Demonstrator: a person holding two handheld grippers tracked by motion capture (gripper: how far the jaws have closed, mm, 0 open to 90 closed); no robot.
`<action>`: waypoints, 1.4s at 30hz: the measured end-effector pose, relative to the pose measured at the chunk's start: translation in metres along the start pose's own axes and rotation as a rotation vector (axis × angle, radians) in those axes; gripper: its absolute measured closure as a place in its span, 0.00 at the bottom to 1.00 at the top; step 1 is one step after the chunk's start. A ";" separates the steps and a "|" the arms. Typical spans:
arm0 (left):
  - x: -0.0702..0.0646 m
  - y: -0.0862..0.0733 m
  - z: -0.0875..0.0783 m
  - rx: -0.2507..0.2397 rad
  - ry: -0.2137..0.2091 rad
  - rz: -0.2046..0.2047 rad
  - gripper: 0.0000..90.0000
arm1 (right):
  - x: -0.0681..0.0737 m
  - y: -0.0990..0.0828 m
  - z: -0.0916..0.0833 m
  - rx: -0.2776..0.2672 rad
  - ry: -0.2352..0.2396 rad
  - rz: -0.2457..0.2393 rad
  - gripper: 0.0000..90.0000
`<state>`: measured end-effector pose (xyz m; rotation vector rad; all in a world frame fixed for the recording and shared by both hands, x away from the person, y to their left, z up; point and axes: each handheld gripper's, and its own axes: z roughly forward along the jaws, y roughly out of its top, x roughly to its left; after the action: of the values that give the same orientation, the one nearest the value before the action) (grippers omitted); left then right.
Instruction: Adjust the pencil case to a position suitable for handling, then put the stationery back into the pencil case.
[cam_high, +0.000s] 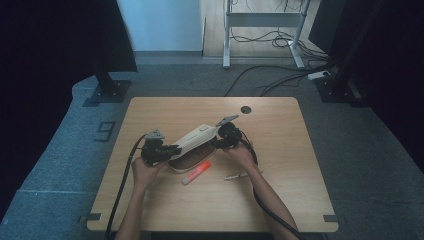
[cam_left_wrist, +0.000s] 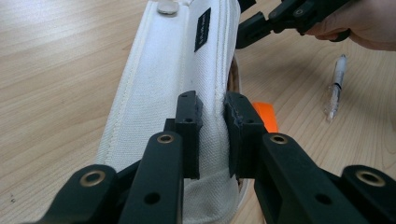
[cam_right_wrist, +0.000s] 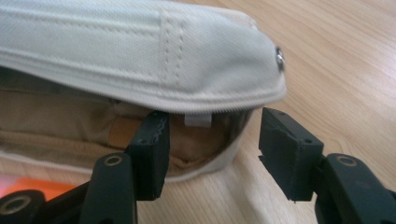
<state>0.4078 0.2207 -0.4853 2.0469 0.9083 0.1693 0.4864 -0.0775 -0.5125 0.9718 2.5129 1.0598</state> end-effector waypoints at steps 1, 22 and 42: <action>0.000 0.000 0.000 0.000 -0.001 0.000 0.85 | -0.001 -0.001 -0.001 -0.002 0.000 0.004 0.46; 0.001 -0.001 0.000 -0.001 -0.008 -0.004 0.85 | -0.008 -0.019 -0.036 -0.010 0.001 0.011 0.36; 0.002 -0.001 0.000 0.000 -0.019 -0.013 0.84 | -0.012 -0.050 -0.061 -0.015 0.003 -0.010 0.32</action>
<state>0.4087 0.2222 -0.4863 2.0388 0.9093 0.1428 0.4435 -0.1446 -0.5051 0.9535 2.5060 1.0756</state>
